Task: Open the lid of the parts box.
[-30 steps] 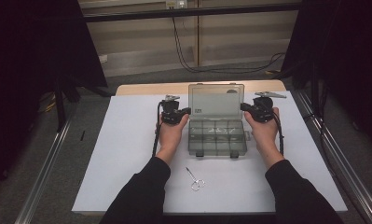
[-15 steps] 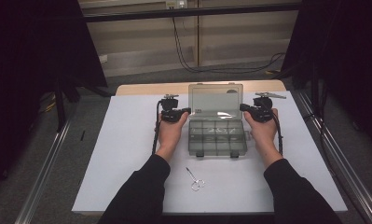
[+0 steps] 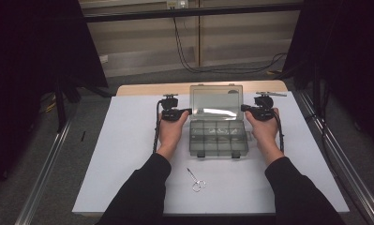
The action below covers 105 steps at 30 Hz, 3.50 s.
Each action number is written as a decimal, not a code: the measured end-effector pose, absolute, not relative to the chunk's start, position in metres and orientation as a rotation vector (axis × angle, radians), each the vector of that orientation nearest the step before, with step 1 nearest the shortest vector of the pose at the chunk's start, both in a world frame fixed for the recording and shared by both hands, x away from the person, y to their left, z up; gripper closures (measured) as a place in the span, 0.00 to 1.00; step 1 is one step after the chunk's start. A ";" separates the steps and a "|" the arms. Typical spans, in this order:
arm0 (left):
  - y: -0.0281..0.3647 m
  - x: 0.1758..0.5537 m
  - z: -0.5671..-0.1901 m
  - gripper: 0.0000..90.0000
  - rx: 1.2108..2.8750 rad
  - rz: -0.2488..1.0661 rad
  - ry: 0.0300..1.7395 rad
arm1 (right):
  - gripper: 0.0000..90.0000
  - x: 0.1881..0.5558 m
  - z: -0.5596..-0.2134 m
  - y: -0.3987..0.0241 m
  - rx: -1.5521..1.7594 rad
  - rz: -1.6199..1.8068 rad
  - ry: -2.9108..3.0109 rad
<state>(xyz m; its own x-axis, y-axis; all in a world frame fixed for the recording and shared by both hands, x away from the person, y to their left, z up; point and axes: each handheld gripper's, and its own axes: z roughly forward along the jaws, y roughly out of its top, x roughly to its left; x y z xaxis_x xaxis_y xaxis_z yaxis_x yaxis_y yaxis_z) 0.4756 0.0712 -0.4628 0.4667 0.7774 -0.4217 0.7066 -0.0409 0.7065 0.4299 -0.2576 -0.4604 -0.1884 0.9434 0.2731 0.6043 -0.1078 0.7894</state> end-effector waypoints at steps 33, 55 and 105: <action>0.074 0.483 -0.472 0.94 1.753 0.009 1.326 | 0.95 0.440 -0.474 -0.264 1.766 1.254 1.800; 0.070 0.475 -0.469 0.60 1.806 0.070 1.278 | 0.58 0.433 -0.470 -0.265 1.726 1.318 1.868; 0.088 0.363 -0.417 0.00 2.017 0.095 1.126 | 0.00 0.277 -0.425 -0.311 1.361 1.364 1.739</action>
